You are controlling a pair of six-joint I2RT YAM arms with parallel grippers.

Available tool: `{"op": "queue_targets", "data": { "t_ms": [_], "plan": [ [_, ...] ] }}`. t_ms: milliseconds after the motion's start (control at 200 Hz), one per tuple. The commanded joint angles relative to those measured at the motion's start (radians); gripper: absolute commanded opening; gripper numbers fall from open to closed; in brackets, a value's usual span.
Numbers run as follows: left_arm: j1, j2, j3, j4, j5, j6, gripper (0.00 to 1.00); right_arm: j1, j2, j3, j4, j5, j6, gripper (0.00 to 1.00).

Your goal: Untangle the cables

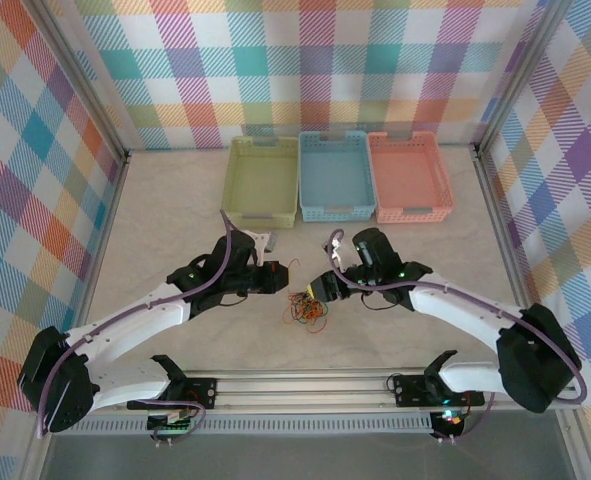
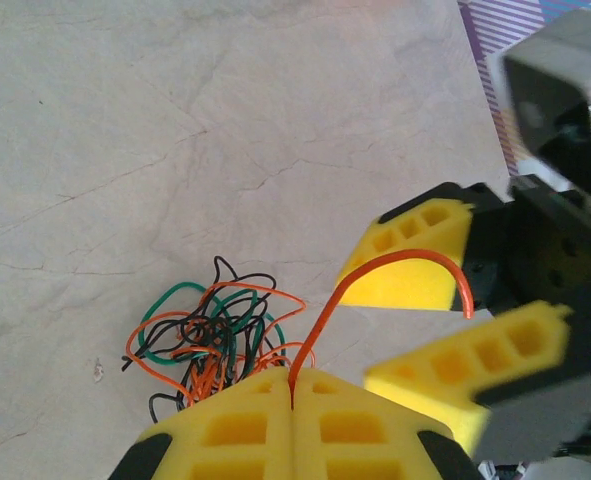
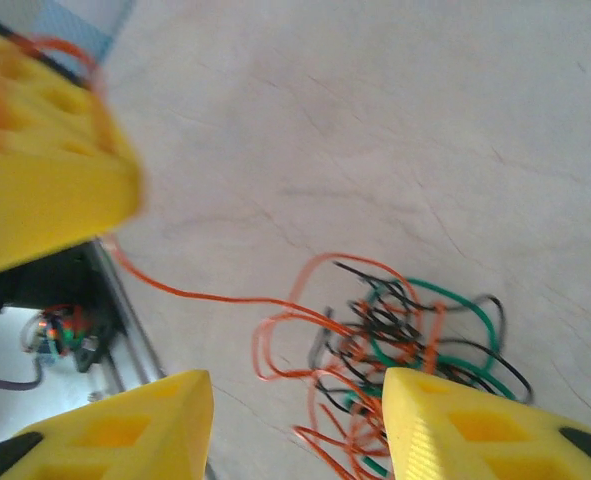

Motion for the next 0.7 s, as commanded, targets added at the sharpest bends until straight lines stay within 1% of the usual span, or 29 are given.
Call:
{"op": "queue_targets", "data": {
  "t_ms": [0, 60, 130, 235, 315, 385, 465, 585, 695],
  "plan": [
    [-0.010, -0.001, 0.052, -0.006, 0.026, -0.012, 0.00, -0.006, -0.017, 0.020, 0.127, -0.149, -0.031, 0.52],
    [-0.009, -0.005, 0.056, -0.013, 0.021, -0.011, 0.00, -0.005, -0.021, 0.049, 0.117, -0.181, -0.063, 0.52],
    [-0.010, -0.012, 0.060, -0.024, 0.011, -0.010, 0.00, -0.005, -0.038, 0.073, 0.110, -0.187, -0.104, 0.52],
    [-0.011, -0.020, 0.061, -0.028, 0.008, -0.013, 0.00, -0.005, -0.063, 0.098, 0.119, -0.170, -0.206, 0.52],
    [-0.010, -0.021, 0.070, -0.028, 0.008, -0.014, 0.00, -0.005, -0.050, 0.093, 0.151, -0.174, -0.318, 0.54],
    [-0.010, -0.026, 0.076, -0.030, 0.001, -0.016, 0.00, -0.005, -0.017, 0.052, 0.236, -0.182, -0.416, 0.54],
    [-0.010, -0.032, 0.087, -0.040, -0.004, -0.015, 0.00, -0.004, 0.032, -0.007, 0.364, -0.261, -0.491, 0.54],
    [-0.009, -0.035, 0.093, -0.035, -0.002, -0.013, 0.00, -0.003, 0.091, -0.090, 0.570, -0.295, -0.517, 0.54],
    [-0.010, -0.029, 0.076, -0.012, 0.014, -0.023, 0.00, 0.000, 0.138, -0.124, 0.679, -0.287, -0.513, 0.53]
  ]
}}
